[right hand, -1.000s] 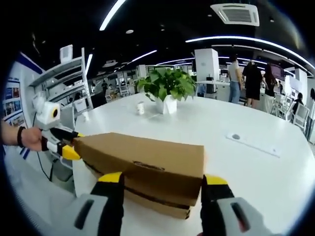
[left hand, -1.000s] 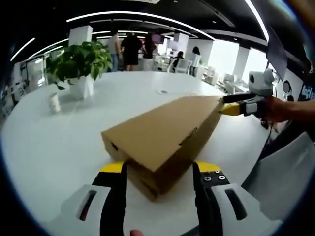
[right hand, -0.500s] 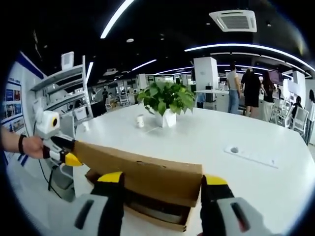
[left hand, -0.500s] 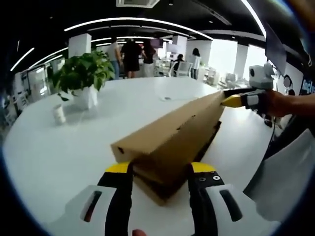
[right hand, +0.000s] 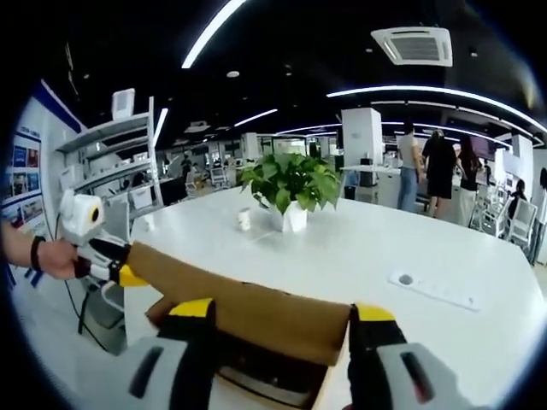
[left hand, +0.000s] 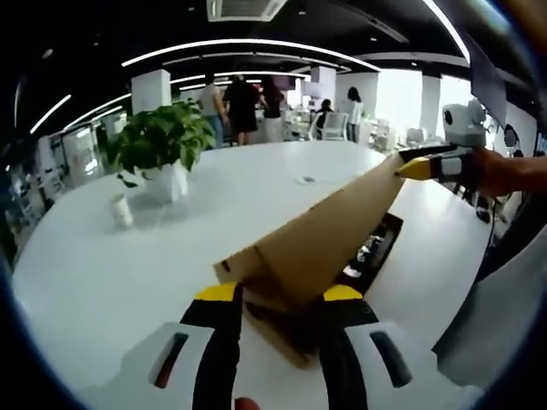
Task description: Operate the shoe box by opening the lid, removing the specified soft item, and placing it in the target area until the item is outside and the box remains undamaged.
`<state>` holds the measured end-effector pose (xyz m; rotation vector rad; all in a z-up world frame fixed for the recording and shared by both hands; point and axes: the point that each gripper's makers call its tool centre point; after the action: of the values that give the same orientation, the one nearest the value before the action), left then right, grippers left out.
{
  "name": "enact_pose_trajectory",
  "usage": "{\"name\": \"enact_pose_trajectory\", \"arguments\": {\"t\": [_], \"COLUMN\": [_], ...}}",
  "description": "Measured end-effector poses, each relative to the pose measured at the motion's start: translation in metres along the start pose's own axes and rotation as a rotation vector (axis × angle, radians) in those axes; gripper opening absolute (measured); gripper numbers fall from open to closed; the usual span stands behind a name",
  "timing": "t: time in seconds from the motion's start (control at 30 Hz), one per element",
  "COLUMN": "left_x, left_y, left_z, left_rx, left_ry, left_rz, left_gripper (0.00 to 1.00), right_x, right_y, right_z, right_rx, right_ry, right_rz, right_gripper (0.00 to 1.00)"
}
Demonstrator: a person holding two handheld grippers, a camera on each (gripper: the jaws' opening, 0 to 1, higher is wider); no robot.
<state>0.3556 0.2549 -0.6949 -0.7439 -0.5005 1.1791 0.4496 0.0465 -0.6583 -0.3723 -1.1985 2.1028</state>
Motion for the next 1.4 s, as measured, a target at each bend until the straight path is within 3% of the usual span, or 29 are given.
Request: {"name": "enact_pose_trajectory", "arguments": {"t": [0.23,0.43,0.83,1.4], "left_x": [0.008,0.016,0.022,0.030], "left_y": [-0.009,-0.014,-0.020,-0.029], "left_z": [0.001,0.003,0.004,0.000], "left_rx": [-0.014,-0.033,-0.047,-0.041], "left_ry": [-0.057,-0.073,-0.107,-0.101], "left_rz": [-0.020,0.017,0.031,0.059], "left_gripper": [0.25,0.18,0.13,0.11], "right_x": [-0.001,-0.003,-0.004,-0.003], "right_y": [-0.012,-0.018,-0.021,-0.026], "right_z": [0.000,-0.001,0.001,0.005], "right_rx": [-0.011,-0.018,-0.028,-0.053], "right_ry": [0.008,0.002,0.003,-0.006], "right_rz": [0.037,0.039,0.057,0.048], "right_gripper": [0.60,0.60,0.59,0.59]}}
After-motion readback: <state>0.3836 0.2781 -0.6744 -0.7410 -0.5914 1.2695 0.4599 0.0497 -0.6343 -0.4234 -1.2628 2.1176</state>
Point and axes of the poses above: the point that each gripper's makers call its tool centre point, and the gripper's own axes: z roughly backward along the fingers, x roughly to its left, y roughly out of its underside, and after that the axes turned 11 degrees about x, right-handed
